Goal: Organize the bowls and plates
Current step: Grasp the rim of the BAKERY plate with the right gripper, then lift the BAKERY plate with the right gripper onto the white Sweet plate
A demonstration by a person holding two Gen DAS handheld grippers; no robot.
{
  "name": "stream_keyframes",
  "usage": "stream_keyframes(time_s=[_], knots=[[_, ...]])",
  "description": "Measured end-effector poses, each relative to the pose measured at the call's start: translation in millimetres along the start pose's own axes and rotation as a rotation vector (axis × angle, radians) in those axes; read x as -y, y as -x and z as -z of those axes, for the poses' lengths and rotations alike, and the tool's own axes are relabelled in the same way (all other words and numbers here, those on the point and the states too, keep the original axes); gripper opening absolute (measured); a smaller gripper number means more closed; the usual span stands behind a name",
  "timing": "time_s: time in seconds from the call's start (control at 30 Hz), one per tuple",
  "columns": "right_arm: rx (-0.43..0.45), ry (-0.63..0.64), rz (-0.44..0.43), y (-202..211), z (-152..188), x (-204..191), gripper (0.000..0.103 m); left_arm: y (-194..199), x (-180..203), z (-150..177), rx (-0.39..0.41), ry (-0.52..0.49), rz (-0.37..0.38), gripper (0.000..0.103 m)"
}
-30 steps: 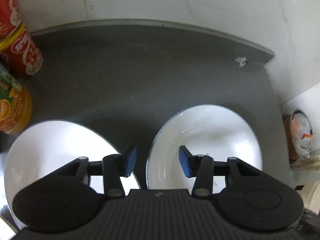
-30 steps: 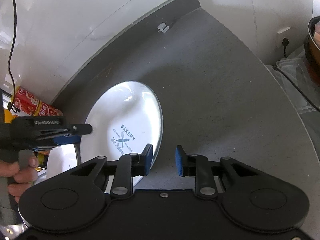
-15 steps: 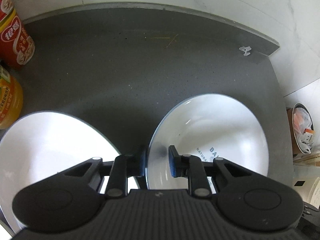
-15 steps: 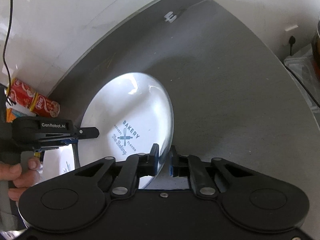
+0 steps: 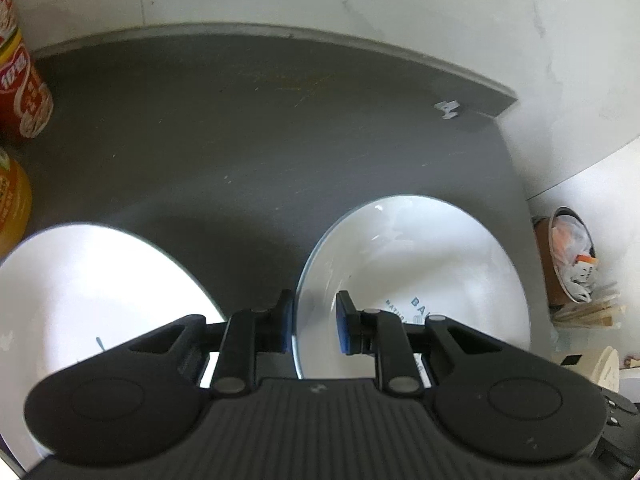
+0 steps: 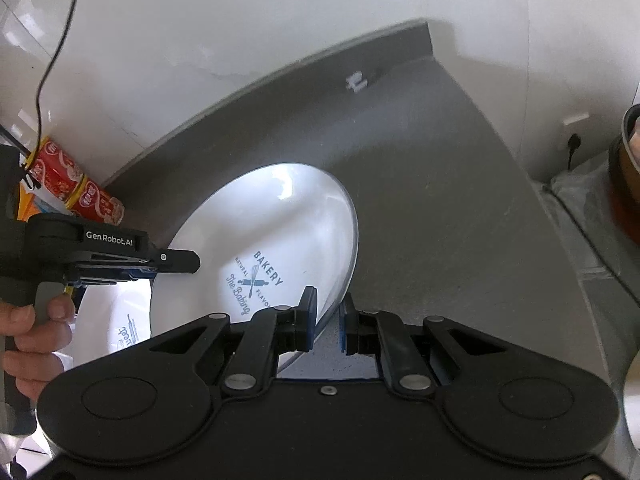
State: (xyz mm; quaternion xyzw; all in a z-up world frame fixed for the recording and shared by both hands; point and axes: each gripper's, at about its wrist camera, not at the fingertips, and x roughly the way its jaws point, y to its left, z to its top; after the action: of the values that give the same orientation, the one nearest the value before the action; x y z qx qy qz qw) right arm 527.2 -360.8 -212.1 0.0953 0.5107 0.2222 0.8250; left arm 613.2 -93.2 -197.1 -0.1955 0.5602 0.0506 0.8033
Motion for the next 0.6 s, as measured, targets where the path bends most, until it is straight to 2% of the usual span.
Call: stream_keyframes(time_s=[0.3,0.6], knots=[[0.066,0.019,0.016,46,-2,-17,0.011,46,6,1,0.047,-0.02,0.083,0.02],[0.12,0.02,0.032,75,7,-40,0.011,94,-6,5,0.084,-0.025,0.139,0.02]])
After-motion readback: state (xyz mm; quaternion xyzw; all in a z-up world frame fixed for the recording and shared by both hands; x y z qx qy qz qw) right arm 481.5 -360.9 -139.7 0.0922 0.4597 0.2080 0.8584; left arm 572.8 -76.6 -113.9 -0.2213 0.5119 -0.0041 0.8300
